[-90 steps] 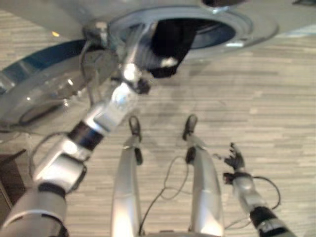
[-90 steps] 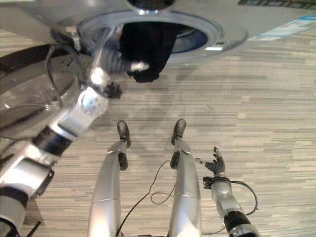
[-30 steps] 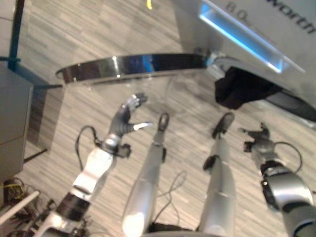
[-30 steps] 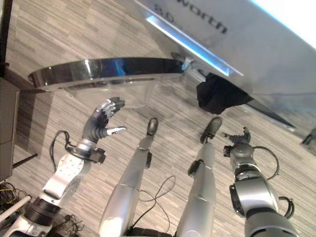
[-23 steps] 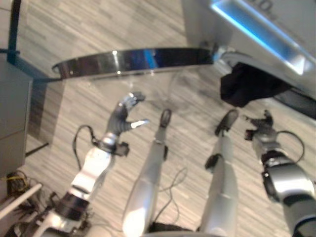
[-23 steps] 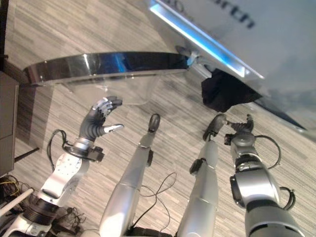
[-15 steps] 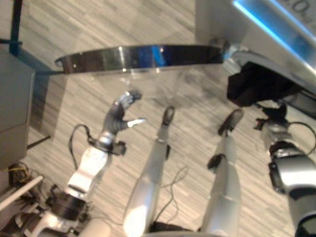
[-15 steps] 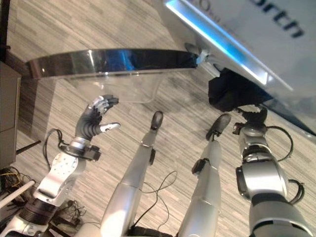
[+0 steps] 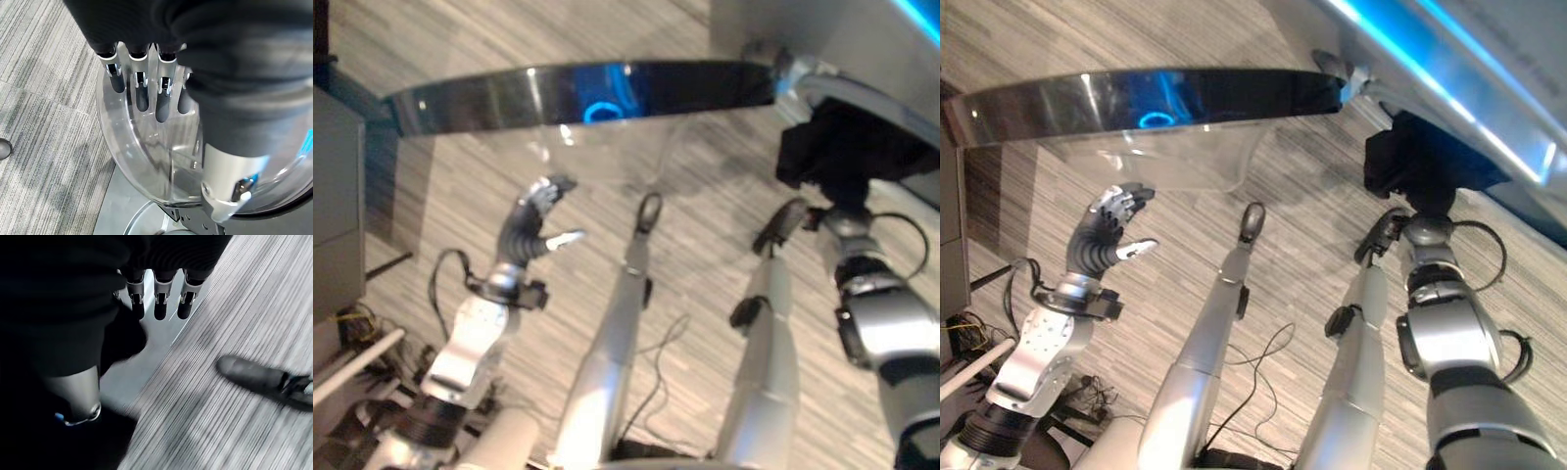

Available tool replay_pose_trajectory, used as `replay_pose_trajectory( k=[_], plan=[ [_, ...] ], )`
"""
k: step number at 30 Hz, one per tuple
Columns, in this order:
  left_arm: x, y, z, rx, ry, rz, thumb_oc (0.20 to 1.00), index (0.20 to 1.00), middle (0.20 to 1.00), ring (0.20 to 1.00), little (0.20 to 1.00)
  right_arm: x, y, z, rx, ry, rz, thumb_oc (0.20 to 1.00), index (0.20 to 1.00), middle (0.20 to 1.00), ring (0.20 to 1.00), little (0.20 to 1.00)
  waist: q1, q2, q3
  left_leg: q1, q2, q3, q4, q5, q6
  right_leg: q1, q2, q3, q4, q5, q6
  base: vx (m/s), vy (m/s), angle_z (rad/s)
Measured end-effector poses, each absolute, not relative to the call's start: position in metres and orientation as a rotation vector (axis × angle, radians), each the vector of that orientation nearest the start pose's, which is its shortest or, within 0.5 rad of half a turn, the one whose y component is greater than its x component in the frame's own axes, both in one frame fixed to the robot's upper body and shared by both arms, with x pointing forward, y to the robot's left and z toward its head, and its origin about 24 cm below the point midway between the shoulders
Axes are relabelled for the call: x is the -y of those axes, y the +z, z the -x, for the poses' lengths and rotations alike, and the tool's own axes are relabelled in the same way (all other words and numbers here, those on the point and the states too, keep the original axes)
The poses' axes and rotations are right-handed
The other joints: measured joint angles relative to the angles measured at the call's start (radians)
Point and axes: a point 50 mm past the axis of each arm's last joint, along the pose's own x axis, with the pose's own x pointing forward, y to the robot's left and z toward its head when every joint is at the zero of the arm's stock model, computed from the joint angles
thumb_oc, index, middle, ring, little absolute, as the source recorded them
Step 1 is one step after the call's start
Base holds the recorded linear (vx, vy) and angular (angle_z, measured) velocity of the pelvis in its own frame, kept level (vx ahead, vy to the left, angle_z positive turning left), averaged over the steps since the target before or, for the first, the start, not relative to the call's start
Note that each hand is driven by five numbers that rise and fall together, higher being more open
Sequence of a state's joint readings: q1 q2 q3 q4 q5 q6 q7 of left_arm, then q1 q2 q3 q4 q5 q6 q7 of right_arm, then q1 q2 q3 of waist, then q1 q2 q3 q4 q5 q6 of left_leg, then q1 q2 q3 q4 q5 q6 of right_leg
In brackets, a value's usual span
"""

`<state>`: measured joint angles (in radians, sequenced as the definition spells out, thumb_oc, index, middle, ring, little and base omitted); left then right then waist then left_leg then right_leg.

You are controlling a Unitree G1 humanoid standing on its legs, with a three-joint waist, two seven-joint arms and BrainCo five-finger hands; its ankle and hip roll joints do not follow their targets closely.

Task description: Grab the laundry basket,head to the washer,open it,put in the laundry and shut it.

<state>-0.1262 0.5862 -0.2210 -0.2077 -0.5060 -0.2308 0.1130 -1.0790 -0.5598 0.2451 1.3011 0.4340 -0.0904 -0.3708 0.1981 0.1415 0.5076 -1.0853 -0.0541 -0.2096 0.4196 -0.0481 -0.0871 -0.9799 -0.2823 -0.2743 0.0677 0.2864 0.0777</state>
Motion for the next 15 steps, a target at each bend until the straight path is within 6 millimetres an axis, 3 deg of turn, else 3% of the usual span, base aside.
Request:
replay_pose_trajectory(
  k=[5, 6, 7, 15],
  plan=[
    [-0.177, 0.142, -0.257, 0.41, -0.253, -0.015, 1.0, 1.0, 1.0, 1.0, 1.0, 0.27, 0.177, -0.403, 0.008, -0.559, 0.217, 1.0, 1.0, 1.0, 1.0, 1.0, 0.003, 0.0, 0.0, -0.007, 0.001, -0.004, 0.001, 0.001, -0.002, -0.004, 0.002, -0.005, 0.0, 0.0, -0.001, 0.0, 0.0, 0.0],
    [-0.177, 0.142, -0.257, 0.411, -0.254, -0.011, 1.0, 1.0, 1.0, 1.0, 1.0, 0.267, 0.178, -0.404, 0.014, -0.557, 0.216, 0.652, 0.652, 0.652, 0.652, 0.652, 0.003, 0.0, 0.0, -0.009, 0.0, -0.005, 0.002, 0.002, -0.003, -0.005, 0.002, -0.006, 0.0, 0.0, -0.001, 0.0, 0.0, 0.0],
    [-0.177, 0.142, -0.257, 0.411, -0.257, -0.012, 1.0, 1.0, 1.0, 1.0, 1.0, 0.263, 0.18, -0.405, 0.027, -0.546, 0.23, 0.2, 0.2, 0.2, 0.2, 0.2, 0.003, 0.0, 0.0, -0.009, 0.001, -0.006, 0.003, 0.002, -0.003, -0.005, 0.002, -0.008, 0.0, 0.0, -0.001, 0.0, 0.0, 0.0],
    [-0.178, 0.143, -0.257, 0.41, -0.265, -0.012, 1.0, 1.0, 1.0, 1.0, 1.0, 0.254, 0.174, -0.398, 0.132, -0.503, 0.321, 0.2, 0.2, 0.2, 0.2, 0.2, -0.009, -0.001, -0.001, 0.012, 0.002, -0.006, 0.01, 0.004, -0.007, 0.022, 0.004, -0.009, -0.001, 0.003, -0.005, 0.0, 0.0, 0.0]
  ],
)
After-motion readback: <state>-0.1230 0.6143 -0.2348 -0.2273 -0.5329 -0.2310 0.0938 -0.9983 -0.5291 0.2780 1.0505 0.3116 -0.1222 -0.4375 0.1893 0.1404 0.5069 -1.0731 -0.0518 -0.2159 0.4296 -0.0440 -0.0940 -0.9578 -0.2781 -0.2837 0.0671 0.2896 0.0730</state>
